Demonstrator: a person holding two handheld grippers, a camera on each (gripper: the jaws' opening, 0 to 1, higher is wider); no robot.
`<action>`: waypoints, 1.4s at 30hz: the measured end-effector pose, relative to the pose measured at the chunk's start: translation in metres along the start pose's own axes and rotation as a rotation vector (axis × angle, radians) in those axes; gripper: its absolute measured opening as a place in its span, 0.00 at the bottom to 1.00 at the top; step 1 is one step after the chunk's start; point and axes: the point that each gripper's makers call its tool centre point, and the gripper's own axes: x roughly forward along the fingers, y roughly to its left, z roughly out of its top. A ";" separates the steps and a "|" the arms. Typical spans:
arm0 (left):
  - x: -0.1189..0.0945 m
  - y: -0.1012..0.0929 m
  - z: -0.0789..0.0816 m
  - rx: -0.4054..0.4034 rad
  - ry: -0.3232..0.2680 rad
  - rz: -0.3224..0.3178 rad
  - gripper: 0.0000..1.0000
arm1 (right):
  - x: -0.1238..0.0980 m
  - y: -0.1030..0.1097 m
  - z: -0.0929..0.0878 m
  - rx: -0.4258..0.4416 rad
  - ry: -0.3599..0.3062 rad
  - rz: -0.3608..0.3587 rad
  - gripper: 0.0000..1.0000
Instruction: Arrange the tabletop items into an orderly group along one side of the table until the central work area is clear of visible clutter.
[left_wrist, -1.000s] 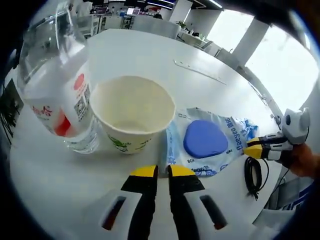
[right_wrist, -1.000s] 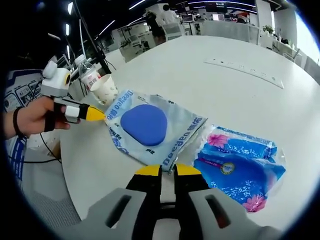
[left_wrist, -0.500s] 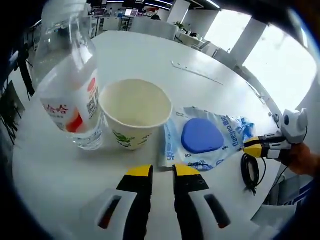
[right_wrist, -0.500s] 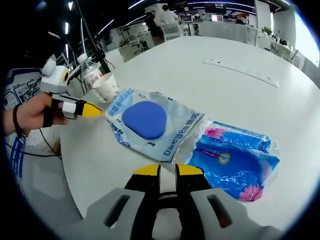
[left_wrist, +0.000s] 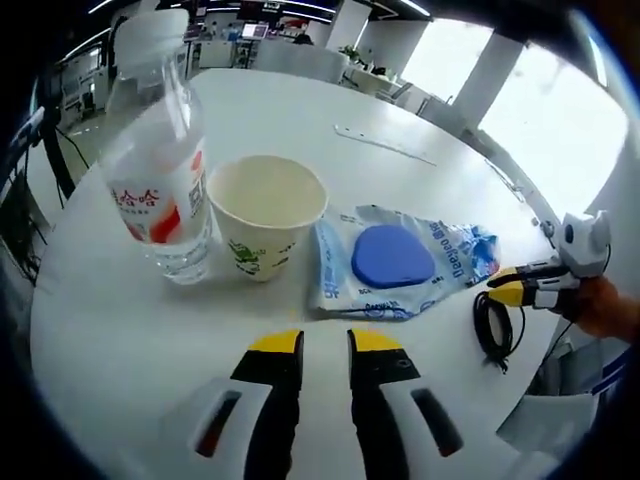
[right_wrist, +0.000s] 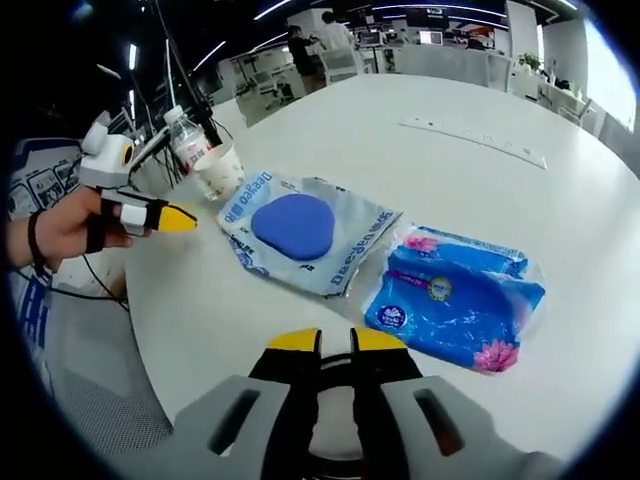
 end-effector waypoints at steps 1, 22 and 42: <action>-0.002 0.000 -0.001 0.008 0.000 0.001 0.15 | -0.001 0.001 -0.001 0.000 0.001 0.000 0.09; -0.045 0.006 -0.020 0.074 -0.032 -0.032 0.20 | -0.042 -0.001 -0.040 0.011 -0.003 -0.027 0.10; -0.087 0.005 -0.032 0.185 -0.068 -0.060 0.25 | -0.088 -0.026 -0.080 0.065 0.006 -0.097 0.12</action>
